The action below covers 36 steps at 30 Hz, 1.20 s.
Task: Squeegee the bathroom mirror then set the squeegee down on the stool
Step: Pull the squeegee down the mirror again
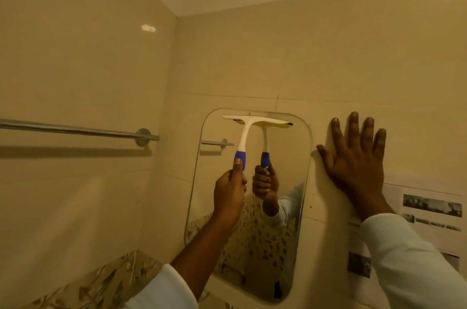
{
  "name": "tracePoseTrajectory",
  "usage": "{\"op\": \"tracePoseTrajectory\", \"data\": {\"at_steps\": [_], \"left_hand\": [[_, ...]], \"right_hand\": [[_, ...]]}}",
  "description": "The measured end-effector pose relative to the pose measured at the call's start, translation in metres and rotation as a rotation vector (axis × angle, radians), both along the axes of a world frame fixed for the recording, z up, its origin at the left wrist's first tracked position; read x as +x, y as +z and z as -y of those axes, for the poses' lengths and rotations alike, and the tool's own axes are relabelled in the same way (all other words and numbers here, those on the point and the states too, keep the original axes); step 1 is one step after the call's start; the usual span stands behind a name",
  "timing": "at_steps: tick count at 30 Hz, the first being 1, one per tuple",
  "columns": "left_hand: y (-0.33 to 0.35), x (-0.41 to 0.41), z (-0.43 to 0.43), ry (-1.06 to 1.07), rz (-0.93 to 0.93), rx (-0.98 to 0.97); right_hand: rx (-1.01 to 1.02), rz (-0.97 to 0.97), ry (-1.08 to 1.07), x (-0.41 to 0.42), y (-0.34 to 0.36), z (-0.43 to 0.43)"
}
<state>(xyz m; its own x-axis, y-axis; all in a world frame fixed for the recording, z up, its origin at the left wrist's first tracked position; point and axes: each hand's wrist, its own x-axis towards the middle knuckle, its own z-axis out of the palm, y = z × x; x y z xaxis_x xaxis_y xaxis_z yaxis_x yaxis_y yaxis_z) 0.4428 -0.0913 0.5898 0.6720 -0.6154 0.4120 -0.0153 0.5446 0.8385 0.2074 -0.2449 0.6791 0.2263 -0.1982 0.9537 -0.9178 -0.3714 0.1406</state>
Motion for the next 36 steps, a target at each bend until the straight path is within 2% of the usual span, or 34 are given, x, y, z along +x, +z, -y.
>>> {"op": "tracePoseTrajectory", "data": {"at_steps": [11, 21, 36], "left_hand": [[0.023, 0.050, 0.020, 0.126, 0.041, 0.001], [-0.029, 0.069, 0.021, 0.035, -0.033, 0.052], [-0.118, 0.075, 0.000, 0.004, -0.069, 0.240]], "right_hand": [[-0.072, 0.021, 0.003, 0.001, 0.000, 0.008], [-0.085, 0.016, -0.010, 0.003, 0.000, 0.012], [-0.082, 0.018, -0.039, 0.004, 0.000, 0.010]]}}
